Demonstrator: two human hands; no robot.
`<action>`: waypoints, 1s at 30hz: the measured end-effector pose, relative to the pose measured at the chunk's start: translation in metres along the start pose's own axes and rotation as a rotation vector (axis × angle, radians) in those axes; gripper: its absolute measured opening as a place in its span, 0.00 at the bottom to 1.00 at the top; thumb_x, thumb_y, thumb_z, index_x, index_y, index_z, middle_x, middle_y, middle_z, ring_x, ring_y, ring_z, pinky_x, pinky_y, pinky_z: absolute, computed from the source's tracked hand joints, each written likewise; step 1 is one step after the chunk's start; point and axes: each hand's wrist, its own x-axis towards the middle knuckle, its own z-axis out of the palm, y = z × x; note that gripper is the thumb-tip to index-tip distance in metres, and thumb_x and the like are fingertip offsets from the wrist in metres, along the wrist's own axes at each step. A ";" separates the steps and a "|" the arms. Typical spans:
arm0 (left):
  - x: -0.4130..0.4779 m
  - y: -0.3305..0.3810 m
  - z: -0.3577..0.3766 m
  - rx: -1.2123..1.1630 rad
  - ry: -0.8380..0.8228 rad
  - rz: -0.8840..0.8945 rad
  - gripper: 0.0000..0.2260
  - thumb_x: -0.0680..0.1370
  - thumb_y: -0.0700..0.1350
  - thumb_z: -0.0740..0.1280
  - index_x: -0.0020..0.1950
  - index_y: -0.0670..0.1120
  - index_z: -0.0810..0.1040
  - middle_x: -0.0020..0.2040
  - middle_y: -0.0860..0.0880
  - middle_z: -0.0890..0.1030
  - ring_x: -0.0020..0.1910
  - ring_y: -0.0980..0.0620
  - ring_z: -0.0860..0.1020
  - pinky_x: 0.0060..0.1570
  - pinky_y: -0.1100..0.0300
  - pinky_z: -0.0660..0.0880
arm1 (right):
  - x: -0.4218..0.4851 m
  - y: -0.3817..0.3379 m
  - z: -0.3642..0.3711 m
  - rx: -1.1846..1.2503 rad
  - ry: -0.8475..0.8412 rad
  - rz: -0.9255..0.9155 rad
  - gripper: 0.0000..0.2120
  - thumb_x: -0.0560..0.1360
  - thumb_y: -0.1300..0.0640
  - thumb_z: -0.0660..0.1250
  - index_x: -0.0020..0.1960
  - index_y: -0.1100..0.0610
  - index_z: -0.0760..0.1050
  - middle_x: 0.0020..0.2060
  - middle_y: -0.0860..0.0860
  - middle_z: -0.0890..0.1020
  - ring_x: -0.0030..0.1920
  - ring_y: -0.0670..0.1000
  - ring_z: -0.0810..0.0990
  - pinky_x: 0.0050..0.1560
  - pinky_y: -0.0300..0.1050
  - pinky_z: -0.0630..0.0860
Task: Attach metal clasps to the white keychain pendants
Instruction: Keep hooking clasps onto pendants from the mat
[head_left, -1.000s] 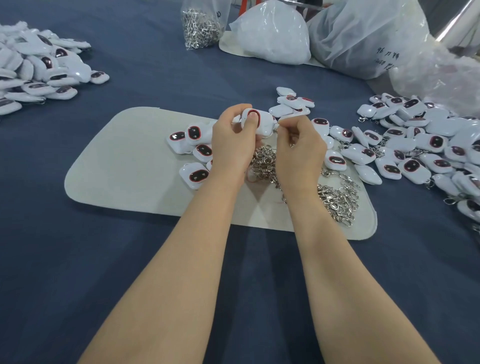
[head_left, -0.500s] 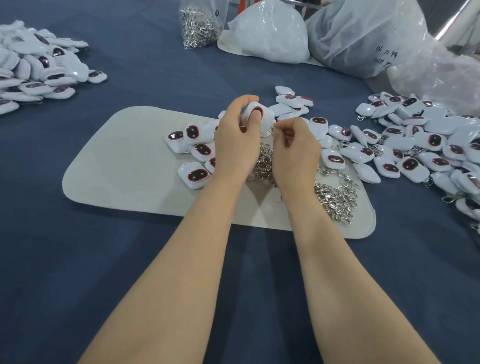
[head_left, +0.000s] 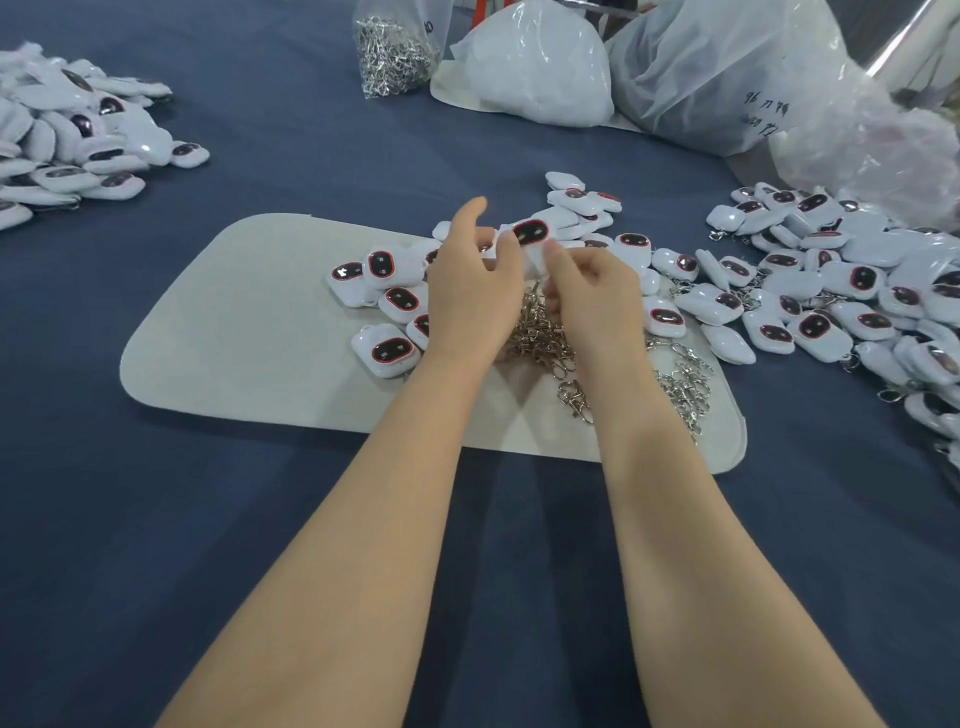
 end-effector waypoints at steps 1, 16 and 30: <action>0.001 0.000 0.000 -0.009 0.006 -0.011 0.18 0.81 0.46 0.59 0.71 0.48 0.67 0.61 0.52 0.75 0.44 0.62 0.73 0.45 0.71 0.64 | 0.001 -0.002 -0.001 0.176 0.073 0.060 0.09 0.78 0.56 0.64 0.42 0.59 0.74 0.32 0.51 0.78 0.30 0.46 0.75 0.34 0.39 0.74; 0.003 -0.004 0.001 0.007 0.033 -0.025 0.11 0.80 0.44 0.59 0.61 0.48 0.73 0.59 0.54 0.74 0.41 0.67 0.71 0.39 0.76 0.66 | 0.020 0.024 -0.028 -0.955 -0.009 -0.124 0.23 0.80 0.57 0.54 0.75 0.51 0.58 0.76 0.54 0.54 0.76 0.58 0.50 0.74 0.53 0.45; 0.002 -0.004 0.000 0.000 0.020 -0.013 0.10 0.79 0.43 0.59 0.59 0.48 0.74 0.57 0.53 0.75 0.42 0.66 0.71 0.40 0.77 0.66 | 0.015 0.023 -0.019 -0.943 -0.031 -0.110 0.18 0.78 0.49 0.59 0.68 0.48 0.69 0.67 0.52 0.72 0.72 0.55 0.61 0.73 0.59 0.47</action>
